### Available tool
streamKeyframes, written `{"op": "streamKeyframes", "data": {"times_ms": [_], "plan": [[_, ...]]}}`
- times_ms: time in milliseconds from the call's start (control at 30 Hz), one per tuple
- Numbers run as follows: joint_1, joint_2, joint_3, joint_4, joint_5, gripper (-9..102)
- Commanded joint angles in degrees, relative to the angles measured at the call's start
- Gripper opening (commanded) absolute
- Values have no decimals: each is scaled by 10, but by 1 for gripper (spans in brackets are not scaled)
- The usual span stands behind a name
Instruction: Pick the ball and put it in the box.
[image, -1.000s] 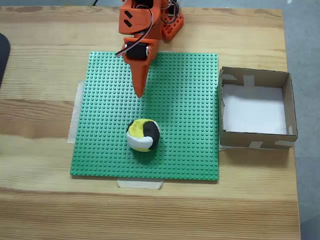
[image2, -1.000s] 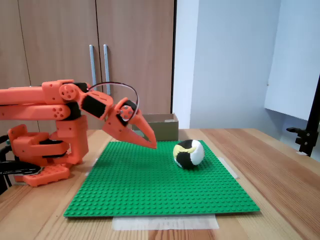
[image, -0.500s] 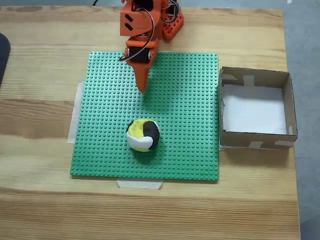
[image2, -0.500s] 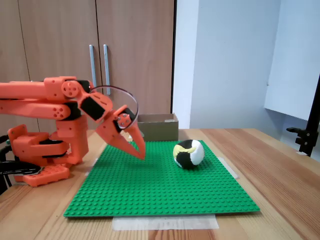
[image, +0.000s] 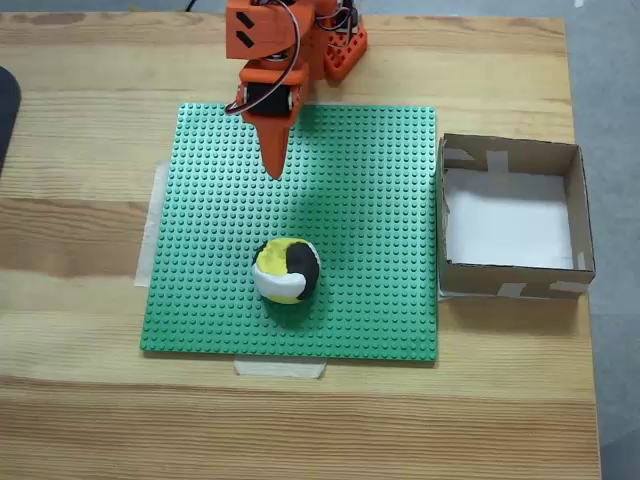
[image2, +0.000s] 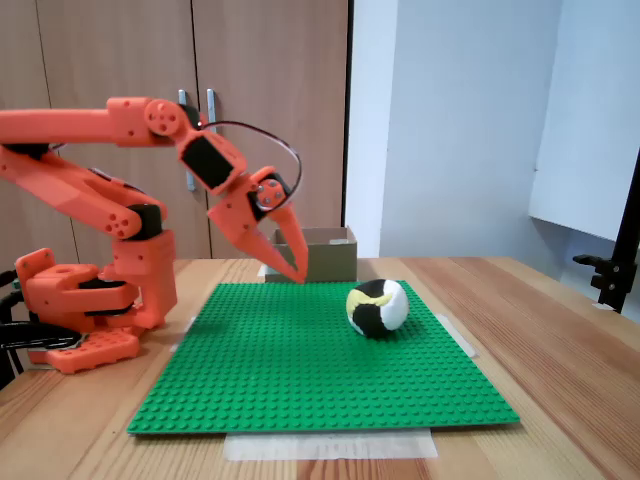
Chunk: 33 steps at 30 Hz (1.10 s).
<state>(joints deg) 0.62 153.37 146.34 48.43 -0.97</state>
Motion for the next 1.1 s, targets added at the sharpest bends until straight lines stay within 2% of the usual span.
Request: {"op": "streamKeyframes", "data": {"times_ms": [0,433,1067], "plan": [[4,-62,-86,16,8,-1],[-3,-274,-305,82,23,-1],[-20,-444,-467,134,26,-1]]}}
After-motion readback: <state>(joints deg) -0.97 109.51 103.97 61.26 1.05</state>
